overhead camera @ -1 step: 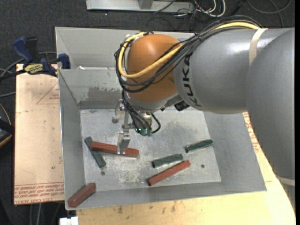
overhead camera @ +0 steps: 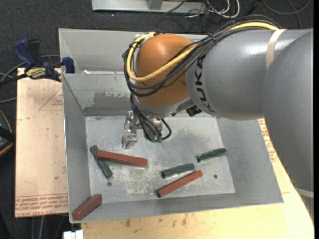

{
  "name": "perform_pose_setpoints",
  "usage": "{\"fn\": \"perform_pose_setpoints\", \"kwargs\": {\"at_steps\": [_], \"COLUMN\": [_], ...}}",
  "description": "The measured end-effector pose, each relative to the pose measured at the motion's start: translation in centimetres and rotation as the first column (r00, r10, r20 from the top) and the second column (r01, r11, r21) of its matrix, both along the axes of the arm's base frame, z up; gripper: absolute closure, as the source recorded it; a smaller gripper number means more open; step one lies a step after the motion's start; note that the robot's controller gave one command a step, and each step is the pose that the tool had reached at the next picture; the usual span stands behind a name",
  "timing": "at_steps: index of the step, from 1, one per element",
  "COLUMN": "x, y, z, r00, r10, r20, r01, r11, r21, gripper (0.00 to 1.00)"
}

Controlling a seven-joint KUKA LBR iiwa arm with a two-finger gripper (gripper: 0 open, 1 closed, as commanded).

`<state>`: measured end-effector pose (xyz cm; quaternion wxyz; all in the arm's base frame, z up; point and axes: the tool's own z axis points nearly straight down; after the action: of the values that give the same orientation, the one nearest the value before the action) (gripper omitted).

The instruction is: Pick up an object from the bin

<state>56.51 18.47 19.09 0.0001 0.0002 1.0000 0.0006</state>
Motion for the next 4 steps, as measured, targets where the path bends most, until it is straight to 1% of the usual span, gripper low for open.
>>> {"fn": "perform_pose_setpoints", "kwargs": {"at_steps": [1, 2, 3, 4], "x": [0.0, 0.0, -0.9, -0.9], "y": [0.0, 0.0, 1.2, 1.2], "z": [0.0, 0.0, -11.1, -11.1], "r00": [1.000, 1.000, 0.998, 0.998], "r10": [0.000, 0.000, 0.057, 0.057], "r20": [0.000, 0.000, 0.006, 0.006], "r01": [0.000, 0.000, -0.057, -0.057], "r11": [1.000, 1.000, 0.998, 0.998], "r21": [0.000, 0.000, 0.002, 0.002], "gripper": [0.00, 0.00, 1.00, 1.00]}}
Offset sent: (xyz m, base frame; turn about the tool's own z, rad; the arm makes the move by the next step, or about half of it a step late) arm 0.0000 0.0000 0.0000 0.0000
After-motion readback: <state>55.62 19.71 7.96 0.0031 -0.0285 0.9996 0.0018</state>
